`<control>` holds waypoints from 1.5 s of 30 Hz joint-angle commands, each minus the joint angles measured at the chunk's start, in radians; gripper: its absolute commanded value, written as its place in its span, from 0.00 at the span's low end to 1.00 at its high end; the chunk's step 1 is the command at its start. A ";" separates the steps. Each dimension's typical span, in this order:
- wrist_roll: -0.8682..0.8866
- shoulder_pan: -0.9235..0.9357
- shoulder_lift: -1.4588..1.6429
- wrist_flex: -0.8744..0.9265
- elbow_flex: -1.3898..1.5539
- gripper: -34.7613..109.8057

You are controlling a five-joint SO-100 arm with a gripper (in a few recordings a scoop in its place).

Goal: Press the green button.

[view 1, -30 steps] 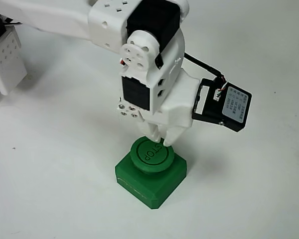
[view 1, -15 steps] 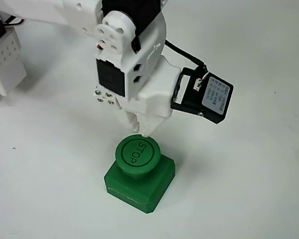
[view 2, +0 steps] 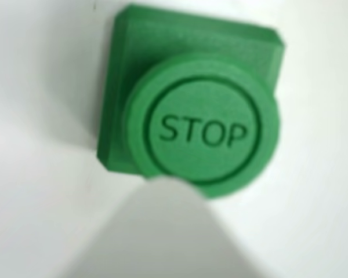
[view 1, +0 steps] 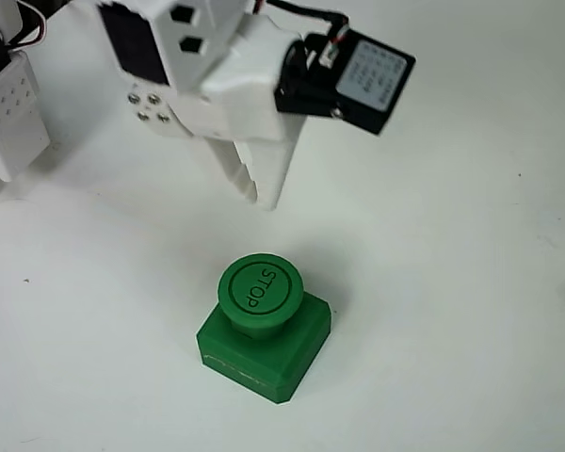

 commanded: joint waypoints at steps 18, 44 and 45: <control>0.156 -0.081 0.867 -0.120 0.792 0.24; 0.144 -0.041 1.626 -0.546 1.494 0.24; 0.143 -0.034 1.640 -0.546 1.511 0.24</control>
